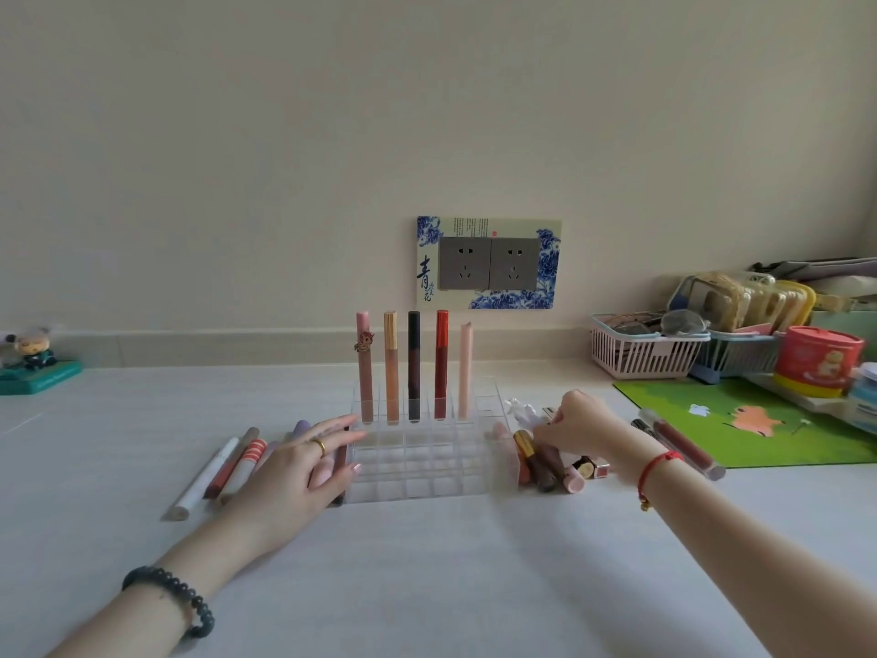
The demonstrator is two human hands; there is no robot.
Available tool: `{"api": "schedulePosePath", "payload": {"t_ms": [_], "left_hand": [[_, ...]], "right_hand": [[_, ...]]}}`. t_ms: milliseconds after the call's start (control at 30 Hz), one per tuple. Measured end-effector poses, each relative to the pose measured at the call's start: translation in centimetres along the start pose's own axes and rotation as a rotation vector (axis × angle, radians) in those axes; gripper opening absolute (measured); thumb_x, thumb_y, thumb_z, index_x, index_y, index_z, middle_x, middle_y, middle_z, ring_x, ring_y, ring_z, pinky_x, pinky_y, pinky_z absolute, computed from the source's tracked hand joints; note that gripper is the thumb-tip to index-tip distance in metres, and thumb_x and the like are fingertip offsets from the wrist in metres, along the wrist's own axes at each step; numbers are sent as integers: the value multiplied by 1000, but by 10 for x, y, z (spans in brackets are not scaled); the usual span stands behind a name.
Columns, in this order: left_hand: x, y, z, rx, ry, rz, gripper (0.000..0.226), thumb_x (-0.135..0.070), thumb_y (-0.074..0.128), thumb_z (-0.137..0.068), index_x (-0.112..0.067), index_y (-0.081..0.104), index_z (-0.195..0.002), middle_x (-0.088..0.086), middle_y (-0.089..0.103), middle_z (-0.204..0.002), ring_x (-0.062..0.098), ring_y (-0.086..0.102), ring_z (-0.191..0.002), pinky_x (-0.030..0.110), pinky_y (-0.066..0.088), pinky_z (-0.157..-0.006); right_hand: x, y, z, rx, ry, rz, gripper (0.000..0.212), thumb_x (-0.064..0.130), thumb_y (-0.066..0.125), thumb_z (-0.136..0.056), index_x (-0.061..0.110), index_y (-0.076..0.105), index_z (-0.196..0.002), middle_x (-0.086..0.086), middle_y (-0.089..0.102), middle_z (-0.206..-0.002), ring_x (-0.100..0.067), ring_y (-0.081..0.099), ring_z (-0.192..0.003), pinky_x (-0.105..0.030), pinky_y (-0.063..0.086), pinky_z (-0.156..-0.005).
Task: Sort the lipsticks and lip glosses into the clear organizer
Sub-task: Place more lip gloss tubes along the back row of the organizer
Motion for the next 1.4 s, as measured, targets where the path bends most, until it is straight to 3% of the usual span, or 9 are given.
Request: {"api": "schedulePosePath", "payload": {"t_ms": [167,267,367,600,800,967,1067,1233,1400], "left_hand": [[2,1,-1,3,-2,19,30,-22,58,-87,-30,59,-116,-8,60,-115,-4,30,-133,37,23,-114],[2,1,-1,7,-8,14,30,-23,58,-87,-30,58,-117,-13,54,-125,-5,32,-131,37,24,-113],[0,1,-1,10,-27,-12,33,-26,57,-88,-31,57,-120,-17,39,-139,-1,33,-131,39,23,-113],[3,1,-1,15,-33,-1,31,-26,57,-88,-29,58,-119,-8,55,-119,-2,31,-133,43,24,-112],[3,2,-2,3,0,35,29,-20,58,-87,-26,60,-115,-12,50,-69,-8,29,-132,39,24,-114],[5,2,-2,-8,-5,41,30,-20,58,-87,-25,60,-117,-13,49,-69,-11,27,-131,37,24,-114],[4,2,-2,-13,-11,46,31,-20,58,-87,-26,59,-118,4,61,-87,-9,29,-132,39,27,-112],[4,1,-2,-20,0,41,32,-20,59,-87,-26,59,-118,3,63,-92,-4,33,-131,41,27,-112],[3,1,-2,-27,3,27,32,-22,58,-87,-29,58,-118,1,60,-97,-6,32,-131,37,24,-114]], "right_hand": [[-10,-17,7,28,-52,-228,36,32,50,-87,9,61,-62,-1,46,-49,-12,36,-39,-18,29,-38],[-14,-21,9,43,-70,-464,33,28,49,-90,5,65,-73,1,57,-55,-12,36,-45,-21,29,-44],[-14,-24,13,46,-102,-709,26,25,48,-91,5,64,-86,2,69,-73,-3,44,-41,-13,33,-38],[-6,-24,15,-50,-117,-1076,16,15,63,-81,15,64,-98,-1,66,-74,-9,54,-61,-16,45,-52],[12,-24,13,-75,-166,-1135,19,6,63,-81,12,63,-99,-3,61,-72,-15,52,-67,-27,44,-65],[25,-21,13,-55,-191,-1206,17,8,60,-83,10,57,-100,-8,65,-86,-21,62,-79,-33,51,-76],[29,-20,14,-88,-198,-1214,22,10,60,-83,7,54,-104,-10,66,-92,-24,67,-83,-38,55,-77],[32,-26,10,-278,-246,-1028,22,13,67,-78,16,60,-98,2,67,-87,-7,63,-75,-13,47,-59],[39,-32,-2,-286,-247,-958,22,7,63,-80,4,56,-100,-9,64,-86,-10,56,-60,-16,43,-50]]}}
Point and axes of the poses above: each hand's wrist, its own z-axis away from the middle knuckle, its own y-axis out of the palm, x = y × z, the point moved 3 cm from there along -z, towards the middle knuckle
